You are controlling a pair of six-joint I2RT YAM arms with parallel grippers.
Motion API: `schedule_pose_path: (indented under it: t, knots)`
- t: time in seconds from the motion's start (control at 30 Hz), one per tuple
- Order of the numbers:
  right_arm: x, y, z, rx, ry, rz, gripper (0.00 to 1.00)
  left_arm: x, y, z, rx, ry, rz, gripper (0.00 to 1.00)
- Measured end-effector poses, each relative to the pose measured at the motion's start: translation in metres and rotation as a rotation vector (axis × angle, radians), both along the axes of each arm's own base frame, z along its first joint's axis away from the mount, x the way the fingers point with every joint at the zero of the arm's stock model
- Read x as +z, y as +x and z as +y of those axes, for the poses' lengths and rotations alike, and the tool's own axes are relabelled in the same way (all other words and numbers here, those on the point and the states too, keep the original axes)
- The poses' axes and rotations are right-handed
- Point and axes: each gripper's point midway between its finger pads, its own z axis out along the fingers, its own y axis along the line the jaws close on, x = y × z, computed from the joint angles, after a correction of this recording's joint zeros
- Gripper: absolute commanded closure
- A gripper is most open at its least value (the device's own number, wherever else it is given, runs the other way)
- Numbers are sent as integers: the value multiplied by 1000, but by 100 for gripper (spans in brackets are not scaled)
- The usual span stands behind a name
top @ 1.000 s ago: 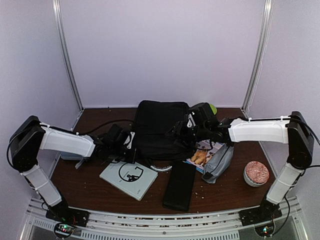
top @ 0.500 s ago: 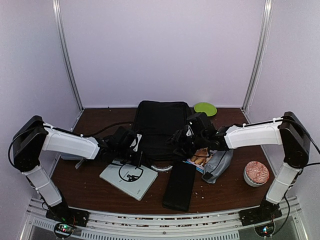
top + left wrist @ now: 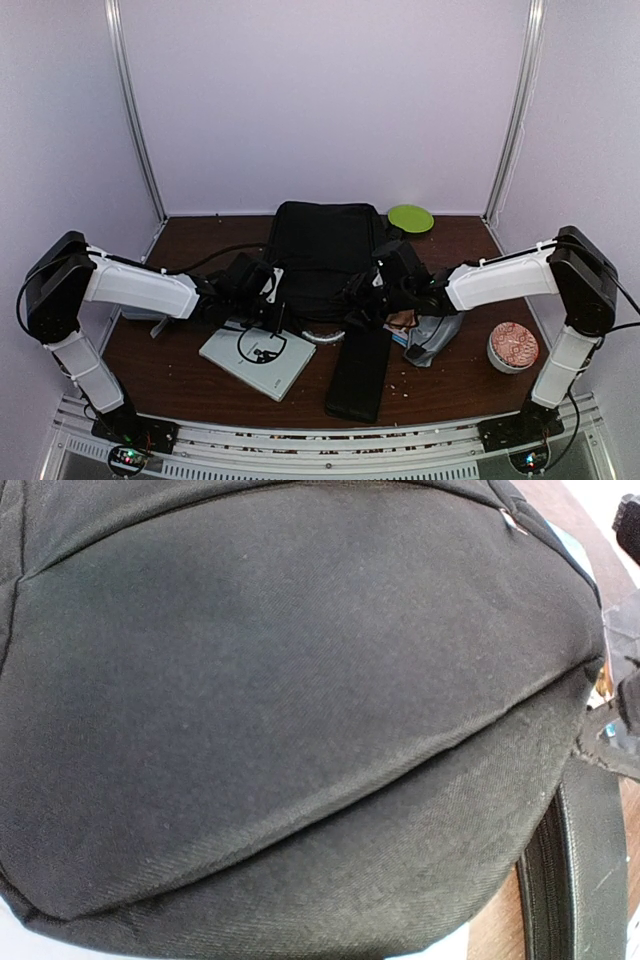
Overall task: Pack the student bag
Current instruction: Unzip the student bag at the center of the board.
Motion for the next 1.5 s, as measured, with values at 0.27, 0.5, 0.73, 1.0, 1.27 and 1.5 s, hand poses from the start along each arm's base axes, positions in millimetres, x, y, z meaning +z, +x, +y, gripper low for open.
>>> schedule_pose_path:
  t: [0.27,0.5,0.73,1.0,1.27,1.5]
  knots:
    - [-6,14,-1,-60,9,-14,80,-1,0,2,7,9,-5,100]
    - [20,42,11,-13,-30,-110,100,-2,-2,16,43,30,-23,100]
    - [47,51,42,120,-52,-195,100,8,-2,34,123,10,-57,100]
    - [45,50,94,315,-78,-228,100,4,-9,54,210,2,-43,100]
    - [45,47,112,447,-86,-246,100,5,-12,52,224,-2,-37,100]
    - [34,57,40,382,-104,-193,100,15,-7,39,180,30,-52,100]
